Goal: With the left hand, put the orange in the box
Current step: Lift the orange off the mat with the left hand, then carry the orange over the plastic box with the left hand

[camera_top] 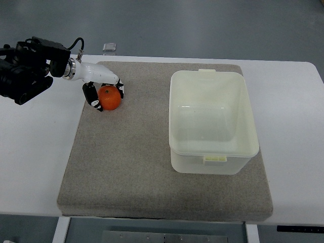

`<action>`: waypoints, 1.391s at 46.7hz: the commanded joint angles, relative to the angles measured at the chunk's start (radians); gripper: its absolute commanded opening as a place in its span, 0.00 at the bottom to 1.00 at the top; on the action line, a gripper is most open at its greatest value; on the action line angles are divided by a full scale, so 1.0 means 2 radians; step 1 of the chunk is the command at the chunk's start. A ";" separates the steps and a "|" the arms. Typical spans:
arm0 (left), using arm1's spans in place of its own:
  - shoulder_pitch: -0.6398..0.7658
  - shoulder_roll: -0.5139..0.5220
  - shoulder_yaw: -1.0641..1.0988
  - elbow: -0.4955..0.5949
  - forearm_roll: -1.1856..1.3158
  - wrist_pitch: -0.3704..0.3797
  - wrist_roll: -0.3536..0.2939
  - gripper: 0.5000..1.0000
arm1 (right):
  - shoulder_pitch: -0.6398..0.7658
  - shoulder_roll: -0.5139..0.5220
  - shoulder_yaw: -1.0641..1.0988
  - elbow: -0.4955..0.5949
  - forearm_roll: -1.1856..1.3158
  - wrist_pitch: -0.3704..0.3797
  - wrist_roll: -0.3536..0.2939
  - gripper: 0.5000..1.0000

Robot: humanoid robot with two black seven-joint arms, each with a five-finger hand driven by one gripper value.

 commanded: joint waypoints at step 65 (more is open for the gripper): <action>-0.123 0.023 -0.071 -0.214 -0.005 0.116 0.000 0.00 | 0.001 0.000 -0.001 0.000 0.000 0.000 0.000 0.85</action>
